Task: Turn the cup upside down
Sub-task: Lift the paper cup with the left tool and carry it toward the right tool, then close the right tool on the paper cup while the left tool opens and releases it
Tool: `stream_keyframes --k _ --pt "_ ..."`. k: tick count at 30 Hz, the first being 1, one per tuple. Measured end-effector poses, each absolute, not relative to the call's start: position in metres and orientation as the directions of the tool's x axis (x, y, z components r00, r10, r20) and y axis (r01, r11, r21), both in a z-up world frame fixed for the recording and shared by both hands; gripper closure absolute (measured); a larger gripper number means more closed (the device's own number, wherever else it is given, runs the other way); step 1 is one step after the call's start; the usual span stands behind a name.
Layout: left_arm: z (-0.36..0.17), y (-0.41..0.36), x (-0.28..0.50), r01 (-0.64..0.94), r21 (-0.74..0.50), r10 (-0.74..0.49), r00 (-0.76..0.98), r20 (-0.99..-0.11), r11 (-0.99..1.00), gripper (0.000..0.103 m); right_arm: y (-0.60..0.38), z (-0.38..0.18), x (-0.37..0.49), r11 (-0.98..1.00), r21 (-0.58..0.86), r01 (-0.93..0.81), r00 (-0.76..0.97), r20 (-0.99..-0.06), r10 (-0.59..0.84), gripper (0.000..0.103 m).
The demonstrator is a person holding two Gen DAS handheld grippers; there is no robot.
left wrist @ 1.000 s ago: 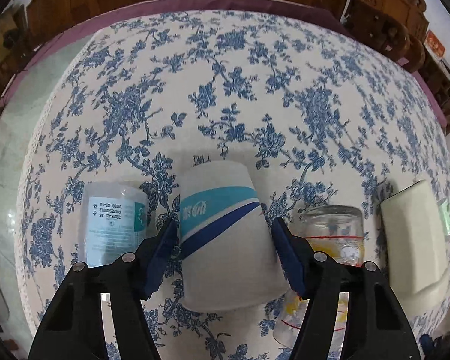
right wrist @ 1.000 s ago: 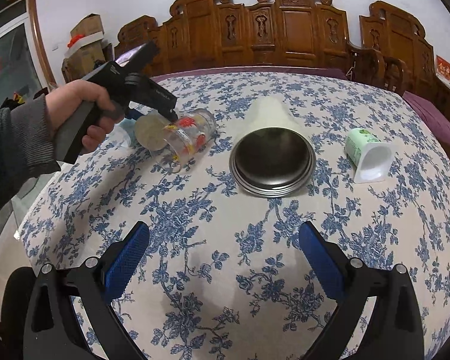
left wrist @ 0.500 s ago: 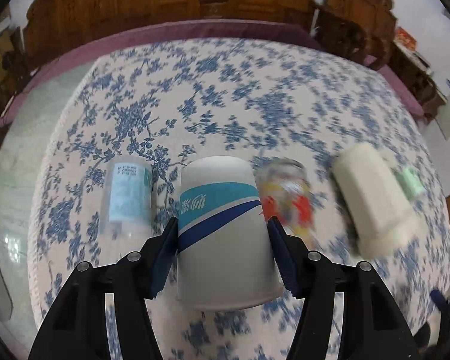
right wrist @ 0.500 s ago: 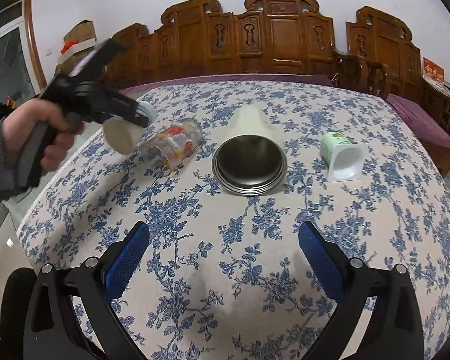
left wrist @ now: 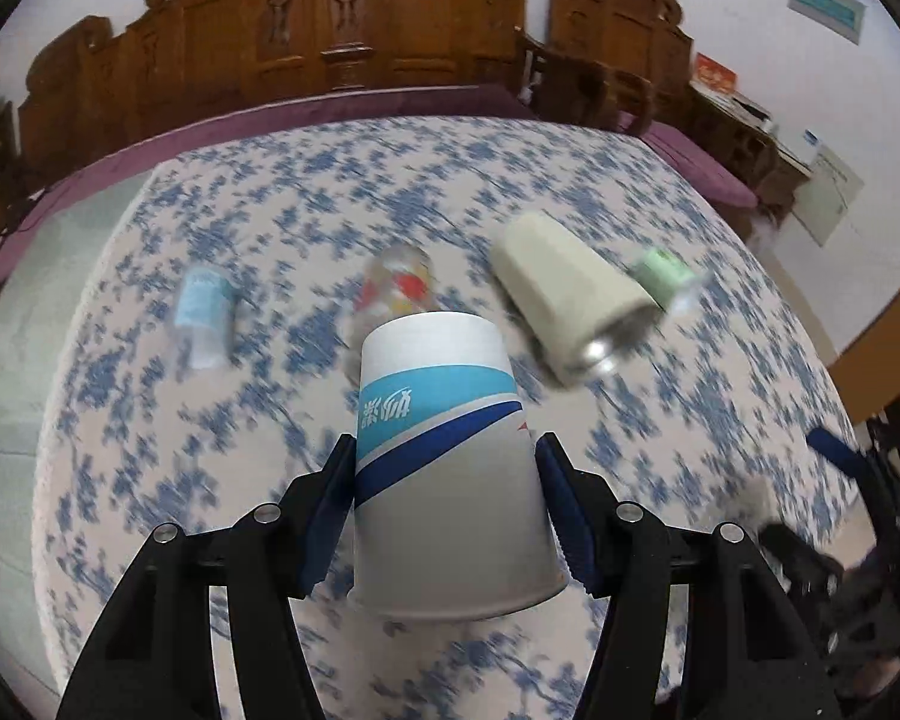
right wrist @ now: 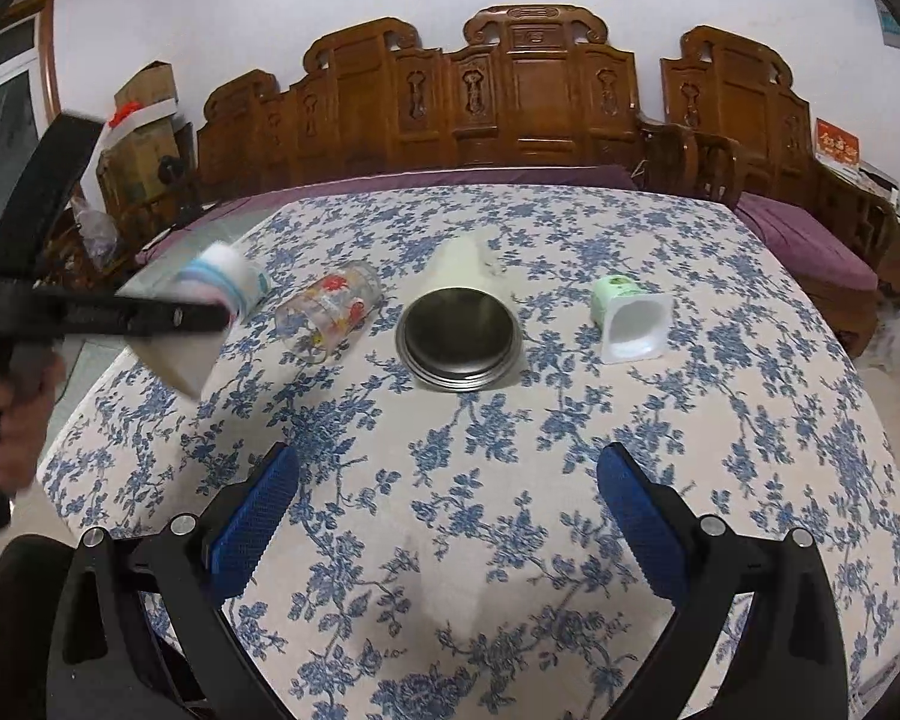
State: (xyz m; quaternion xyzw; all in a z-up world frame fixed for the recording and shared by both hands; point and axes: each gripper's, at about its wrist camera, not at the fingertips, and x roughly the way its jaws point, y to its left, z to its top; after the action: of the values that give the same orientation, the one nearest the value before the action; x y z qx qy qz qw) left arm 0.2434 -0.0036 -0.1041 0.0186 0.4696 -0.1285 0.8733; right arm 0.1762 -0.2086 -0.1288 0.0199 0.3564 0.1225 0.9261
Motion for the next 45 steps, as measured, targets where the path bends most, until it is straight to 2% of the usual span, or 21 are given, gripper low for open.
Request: stream_keyframes --k 11,20,23,25,27,33,38,41,45 --pt "-0.159 -0.063 0.205 0.332 -0.123 -0.273 0.455 -0.848 0.935 0.046 -0.233 -0.142 0.162 0.982 0.112 -0.154 0.712 -0.676 0.189 0.003" --pt "-0.182 -0.079 0.204 0.330 -0.139 -0.279 0.429 -0.859 0.934 0.044 -0.251 -0.150 0.159 0.990 0.088 -0.112 0.703 -0.697 0.142 0.003" --pt "-0.179 -0.075 0.202 0.324 -0.149 -0.289 0.441 -0.850 0.934 0.033 -0.251 -0.150 0.160 0.990 0.085 -0.108 0.703 -0.698 0.137 0.003" --pt "-0.175 -0.071 0.201 0.316 -0.150 -0.288 0.455 -0.843 0.937 0.032 -0.249 -0.149 0.161 0.990 0.077 -0.114 0.702 -0.699 0.135 0.003" --pt "-0.169 -0.063 0.197 0.302 -0.146 -0.282 0.477 -0.833 0.942 0.024 -0.244 -0.147 0.162 0.990 0.071 -0.124 0.702 -0.699 0.138 0.003" --pt "-0.147 -0.030 0.179 0.236 -0.084 -0.211 0.590 -0.779 0.968 0.009 -0.222 -0.141 0.167 0.982 0.071 -0.173 0.688 -0.705 0.172 0.003" --pt "-0.132 0.006 0.166 0.181 -0.045 -0.157 0.674 -0.722 0.982 0.008 -0.199 -0.139 0.178 0.971 0.101 -0.218 0.654 -0.723 0.222 0.003" --pt "-0.132 0.023 0.164 0.147 -0.021 -0.118 0.696 -0.709 0.989 0.008 -0.184 -0.142 0.186 0.958 0.132 -0.253 0.607 -0.750 0.264 0.010" --pt "-0.137 0.043 0.168 0.104 -0.022 -0.088 0.695 -0.713 0.994 0.008 -0.165 -0.153 0.204 0.940 0.199 -0.277 0.507 -0.801 0.319 0.014"
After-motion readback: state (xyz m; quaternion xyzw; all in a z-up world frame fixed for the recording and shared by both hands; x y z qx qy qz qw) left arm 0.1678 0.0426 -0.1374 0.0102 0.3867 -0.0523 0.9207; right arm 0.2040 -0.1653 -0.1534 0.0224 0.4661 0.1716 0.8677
